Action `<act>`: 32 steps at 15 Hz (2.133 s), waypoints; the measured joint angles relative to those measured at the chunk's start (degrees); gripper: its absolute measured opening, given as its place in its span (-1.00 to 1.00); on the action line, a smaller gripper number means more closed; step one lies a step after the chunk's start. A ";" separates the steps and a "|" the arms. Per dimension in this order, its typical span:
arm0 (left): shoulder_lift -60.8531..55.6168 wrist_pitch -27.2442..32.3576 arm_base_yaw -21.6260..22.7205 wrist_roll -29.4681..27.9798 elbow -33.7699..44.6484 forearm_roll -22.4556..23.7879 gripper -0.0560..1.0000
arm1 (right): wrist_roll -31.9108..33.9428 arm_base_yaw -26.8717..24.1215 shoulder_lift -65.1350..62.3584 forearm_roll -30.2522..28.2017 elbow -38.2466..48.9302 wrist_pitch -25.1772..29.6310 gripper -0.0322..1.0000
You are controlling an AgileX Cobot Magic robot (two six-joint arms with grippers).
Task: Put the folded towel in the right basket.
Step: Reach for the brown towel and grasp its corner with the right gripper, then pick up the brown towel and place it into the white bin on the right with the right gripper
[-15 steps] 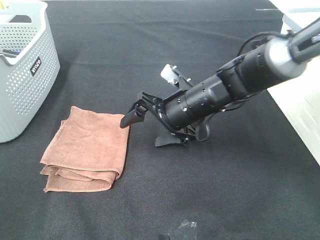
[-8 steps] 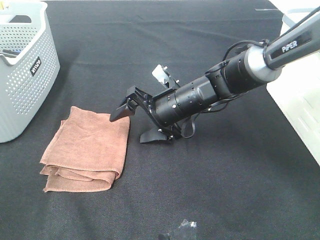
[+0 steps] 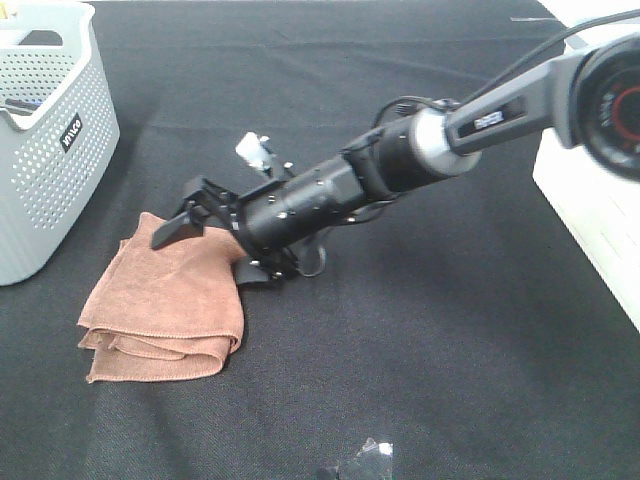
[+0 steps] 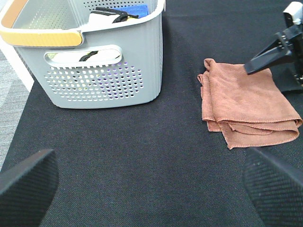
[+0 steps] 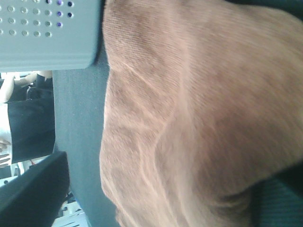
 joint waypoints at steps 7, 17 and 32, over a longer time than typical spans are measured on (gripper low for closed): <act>0.00 0.00 0.00 0.00 0.00 0.17 0.98 | 0.97 6.53 5.21 -1.89 -9.45 -1.60 -0.28; 0.00 0.00 0.00 0.00 0.00 0.17 0.98 | 16.50 -3.44 -11.06 -37.87 -14.78 21.89 -0.55; 0.00 0.00 0.00 0.00 0.00 0.29 0.98 | 24.06 -53.00 -37.01 -67.90 -25.90 29.51 -0.55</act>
